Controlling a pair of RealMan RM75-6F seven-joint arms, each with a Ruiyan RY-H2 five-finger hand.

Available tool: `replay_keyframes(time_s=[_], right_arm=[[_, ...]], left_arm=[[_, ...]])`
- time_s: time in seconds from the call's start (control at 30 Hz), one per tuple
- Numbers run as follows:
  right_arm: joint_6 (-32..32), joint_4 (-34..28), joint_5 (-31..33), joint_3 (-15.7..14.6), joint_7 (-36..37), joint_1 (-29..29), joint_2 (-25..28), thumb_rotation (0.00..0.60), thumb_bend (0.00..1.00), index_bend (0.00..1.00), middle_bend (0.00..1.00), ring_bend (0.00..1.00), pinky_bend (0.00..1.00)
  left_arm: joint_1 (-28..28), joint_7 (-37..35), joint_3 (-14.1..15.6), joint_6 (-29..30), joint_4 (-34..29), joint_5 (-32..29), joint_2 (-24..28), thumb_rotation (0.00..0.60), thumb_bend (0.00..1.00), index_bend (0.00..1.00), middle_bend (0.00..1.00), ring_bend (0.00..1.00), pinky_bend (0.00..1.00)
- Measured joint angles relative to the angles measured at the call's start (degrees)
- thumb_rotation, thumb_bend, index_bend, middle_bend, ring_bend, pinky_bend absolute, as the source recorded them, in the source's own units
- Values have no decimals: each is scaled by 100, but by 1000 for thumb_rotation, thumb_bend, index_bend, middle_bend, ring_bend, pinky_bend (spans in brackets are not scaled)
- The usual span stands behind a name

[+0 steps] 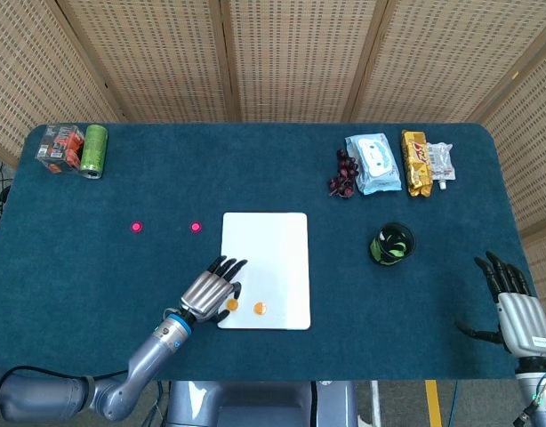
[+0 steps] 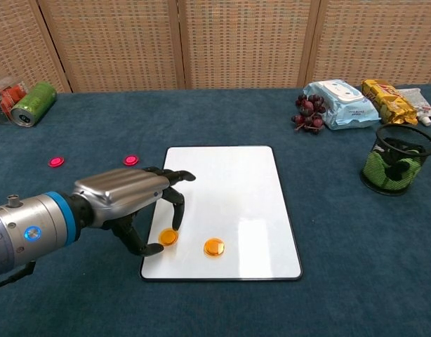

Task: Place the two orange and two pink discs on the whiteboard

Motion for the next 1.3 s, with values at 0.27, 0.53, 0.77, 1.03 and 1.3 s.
replay_keyframes(time_s=[0.27,0.53,0.77,1.03,1.3], right_arm=[[14,3,-7,0,6,-4,-4,600,0,21,0,0,0],[12,3,-4,0,6,-4,-3,600,0,21,0,0,0],[19,5,-8,1,15,-6,-2,600,0,21,0,0,0],[22,9,-9,-1,27,-9,-3,600,0,21,0,0,0],[-39,-3,31,0,15,8,9,600,0,21,0,0,0]], left_arm=[[-57,311,64,77,-123,-199,-15,600,334,550,0,0,0],[-89,444,114,130,-111,-319,-38,600,315,414,0,0,0],[-86,458,127,190,-93,-339,-75,600,309,258,0,0,0],[-61,309,59,280,-199,-282,84,600,311,255,0,0,0],[-13,-233,-285,372,-110,-277,608,600,314,255,0,0,0]])
